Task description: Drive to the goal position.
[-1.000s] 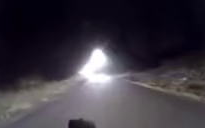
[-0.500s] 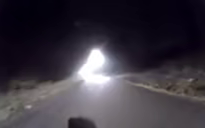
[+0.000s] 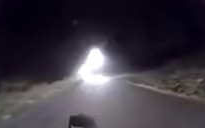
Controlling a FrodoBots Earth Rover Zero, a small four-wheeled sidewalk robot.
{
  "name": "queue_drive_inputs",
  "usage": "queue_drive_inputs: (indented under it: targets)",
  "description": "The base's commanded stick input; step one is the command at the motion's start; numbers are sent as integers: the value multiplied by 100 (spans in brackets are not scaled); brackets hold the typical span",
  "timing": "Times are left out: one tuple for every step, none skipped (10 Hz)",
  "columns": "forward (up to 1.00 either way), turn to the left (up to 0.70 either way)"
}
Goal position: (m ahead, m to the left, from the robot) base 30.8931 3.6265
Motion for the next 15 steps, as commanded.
queue_drive_inputs:
  targets:
    - [94, 9]
    - [94, 9]
    - [95, 8]
    - [95, 5]
    - [95, 4]
    - [95, 4]
    - [94, 4]
    - [95, 4]
    - [95, 5]
    - [95, 7]
    - [94, 9]
    - [94, 9]
    - [95, 4]
    - [95, 4]
    - [95, 4]
